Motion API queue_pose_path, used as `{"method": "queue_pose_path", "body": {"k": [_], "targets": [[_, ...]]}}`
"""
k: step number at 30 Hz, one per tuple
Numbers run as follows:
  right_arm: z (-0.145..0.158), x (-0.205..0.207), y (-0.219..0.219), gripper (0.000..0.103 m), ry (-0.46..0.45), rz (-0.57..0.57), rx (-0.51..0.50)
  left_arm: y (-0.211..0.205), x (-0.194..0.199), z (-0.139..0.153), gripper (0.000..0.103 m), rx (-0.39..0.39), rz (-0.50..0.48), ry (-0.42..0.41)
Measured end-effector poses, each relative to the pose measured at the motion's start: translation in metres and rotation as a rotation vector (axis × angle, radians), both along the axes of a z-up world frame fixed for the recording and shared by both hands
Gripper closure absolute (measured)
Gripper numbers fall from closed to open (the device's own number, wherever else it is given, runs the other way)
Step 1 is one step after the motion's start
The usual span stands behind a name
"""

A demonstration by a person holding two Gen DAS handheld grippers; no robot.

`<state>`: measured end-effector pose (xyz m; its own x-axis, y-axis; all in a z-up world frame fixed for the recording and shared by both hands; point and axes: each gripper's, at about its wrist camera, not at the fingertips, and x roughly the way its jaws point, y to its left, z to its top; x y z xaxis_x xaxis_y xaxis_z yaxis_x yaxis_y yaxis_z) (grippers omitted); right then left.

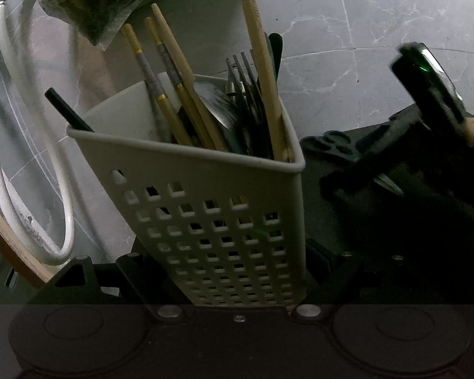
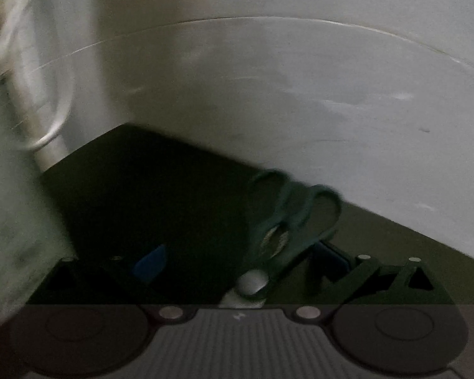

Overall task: Organize utensils
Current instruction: 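Move the right tool back to the green-handled scissors on the table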

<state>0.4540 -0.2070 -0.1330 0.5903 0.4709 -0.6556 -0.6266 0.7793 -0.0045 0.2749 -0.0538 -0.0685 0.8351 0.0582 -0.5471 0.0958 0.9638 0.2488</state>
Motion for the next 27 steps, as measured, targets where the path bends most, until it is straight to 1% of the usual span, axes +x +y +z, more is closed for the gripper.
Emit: {"method": "queue_pose_path", "body": {"k": [2,4,8,10,12,14,15,17,18,19,20,23,27], "targets": [[-0.001,-0.011,0.000,0.005,-0.013,0.088,0.002,0.001,0.000,0.000,0.017,0.001,-0.005,0.000],[0.000,-0.018,-0.002,0.010,-0.017,0.133,0.002,0.002,0.000,-0.001,0.017,0.003,-0.011,-0.001],[0.002,-0.020,-0.001,0.012,-0.002,0.147,-0.003,0.004,0.000,-0.002,0.017,0.007,-0.024,-0.001],[0.007,-0.017,0.000,0.013,0.018,0.116,-0.011,0.005,-0.001,-0.002,0.017,0.010,-0.033,-0.001],[0.012,-0.012,0.007,0.019,0.031,0.052,-0.022,0.007,-0.002,-0.002,0.017,0.011,-0.040,-0.002],[0.013,-0.005,0.010,0.030,0.042,-0.022,-0.024,0.008,-0.002,-0.003,0.017,0.010,-0.046,-0.004],[0.012,-0.004,0.010,0.032,0.044,-0.056,-0.023,0.009,-0.002,-0.003,0.017,0.009,-0.049,-0.005],[0.013,-0.002,0.012,0.044,0.045,-0.128,-0.025,0.011,-0.002,-0.004,0.017,0.007,-0.054,-0.007],[0.013,-0.002,0.012,0.046,0.044,-0.157,-0.020,0.011,-0.002,-0.004,0.017,0.006,-0.056,-0.007],[0.012,-0.003,0.012,0.050,0.037,-0.180,-0.015,0.012,-0.001,-0.004,0.017,0.004,-0.059,-0.008],[0.011,-0.004,0.013,0.054,0.028,-0.196,-0.009,0.013,-0.001,-0.005,0.017,0.003,-0.062,-0.008],[0.009,-0.010,0.011,0.057,0.017,-0.206,-0.002,0.017,-0.001,-0.006,0.017,-0.002,-0.071,-0.009],[0.010,-0.022,0.004,0.059,0.036,-0.159,-0.010,0.022,-0.001,-0.006,0.017,-0.009,-0.082,-0.011]]}}
